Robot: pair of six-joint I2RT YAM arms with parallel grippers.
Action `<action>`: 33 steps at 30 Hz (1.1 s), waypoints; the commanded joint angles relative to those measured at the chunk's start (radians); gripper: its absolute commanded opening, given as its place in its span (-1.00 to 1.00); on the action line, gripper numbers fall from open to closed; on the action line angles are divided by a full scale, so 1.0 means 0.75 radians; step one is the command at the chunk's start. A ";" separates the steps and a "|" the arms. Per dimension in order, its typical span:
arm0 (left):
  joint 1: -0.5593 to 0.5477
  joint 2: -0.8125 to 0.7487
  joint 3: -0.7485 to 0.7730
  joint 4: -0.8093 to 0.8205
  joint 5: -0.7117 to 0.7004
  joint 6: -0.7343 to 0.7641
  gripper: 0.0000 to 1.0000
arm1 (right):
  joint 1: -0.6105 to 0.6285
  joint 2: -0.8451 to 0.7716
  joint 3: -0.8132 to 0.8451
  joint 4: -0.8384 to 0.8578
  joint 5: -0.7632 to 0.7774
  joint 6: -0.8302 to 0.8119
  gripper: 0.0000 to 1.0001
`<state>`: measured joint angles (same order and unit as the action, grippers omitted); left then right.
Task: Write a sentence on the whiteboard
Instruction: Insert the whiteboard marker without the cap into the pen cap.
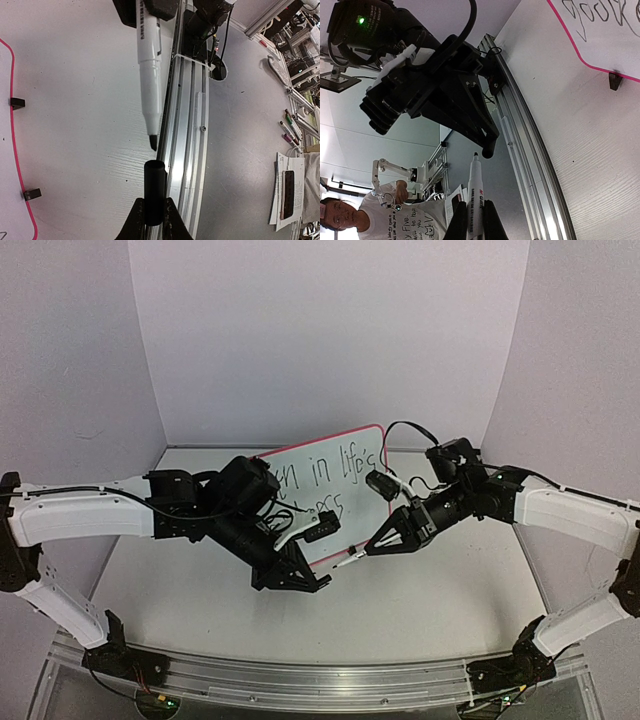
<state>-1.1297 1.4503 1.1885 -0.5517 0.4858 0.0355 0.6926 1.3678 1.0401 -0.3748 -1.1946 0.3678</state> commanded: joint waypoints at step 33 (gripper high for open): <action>-0.001 -0.032 0.056 0.052 0.000 -0.006 -1.00 | 0.038 0.050 -0.023 0.013 -0.019 -0.023 -1.00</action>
<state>-1.1297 1.4502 1.1889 -0.5472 0.4862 0.0261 0.7136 1.3922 1.0309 -0.3756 -1.1969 0.3668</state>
